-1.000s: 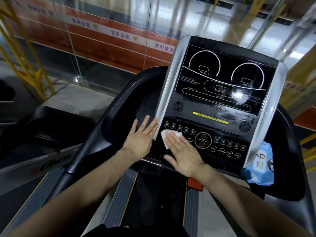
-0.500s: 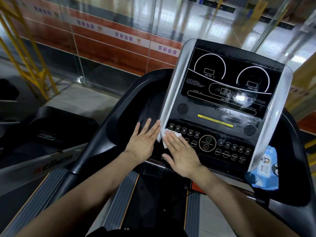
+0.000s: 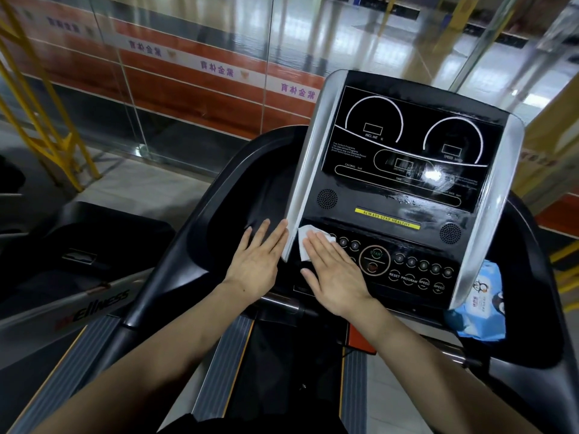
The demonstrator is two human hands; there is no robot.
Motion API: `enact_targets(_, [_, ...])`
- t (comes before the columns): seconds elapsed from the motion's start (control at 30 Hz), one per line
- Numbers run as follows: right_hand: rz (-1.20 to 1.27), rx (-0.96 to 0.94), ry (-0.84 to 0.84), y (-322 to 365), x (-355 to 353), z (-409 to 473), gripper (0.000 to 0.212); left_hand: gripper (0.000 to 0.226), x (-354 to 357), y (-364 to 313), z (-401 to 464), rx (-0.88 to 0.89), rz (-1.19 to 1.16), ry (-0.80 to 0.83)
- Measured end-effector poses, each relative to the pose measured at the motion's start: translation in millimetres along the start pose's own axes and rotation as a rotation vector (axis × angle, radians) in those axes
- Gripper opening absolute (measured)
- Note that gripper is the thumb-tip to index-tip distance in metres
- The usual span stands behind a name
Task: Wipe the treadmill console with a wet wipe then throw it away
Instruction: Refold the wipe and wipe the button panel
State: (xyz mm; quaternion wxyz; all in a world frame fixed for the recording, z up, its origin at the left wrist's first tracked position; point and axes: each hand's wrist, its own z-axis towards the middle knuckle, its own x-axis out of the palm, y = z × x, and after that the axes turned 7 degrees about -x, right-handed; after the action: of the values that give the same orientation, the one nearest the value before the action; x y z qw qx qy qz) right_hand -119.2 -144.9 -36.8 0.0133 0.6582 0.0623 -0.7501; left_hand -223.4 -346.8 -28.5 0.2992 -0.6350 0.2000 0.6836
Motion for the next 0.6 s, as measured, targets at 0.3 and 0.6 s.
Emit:
enact_targets(0.3, [0.151, 0.204, -0.076, 21.4, 4.9, 13.7, 0.072, 0.076, -11.0, 0.8, 11.2, 0.027, -0.028, -0.041])
enact_targets(0.6, [0.061, 0.219, -0.113, 1.3, 3.5, 4.3, 0.069, 0.086, -6.1, 8.6, 19.3, 0.087, 0.023, -0.057])
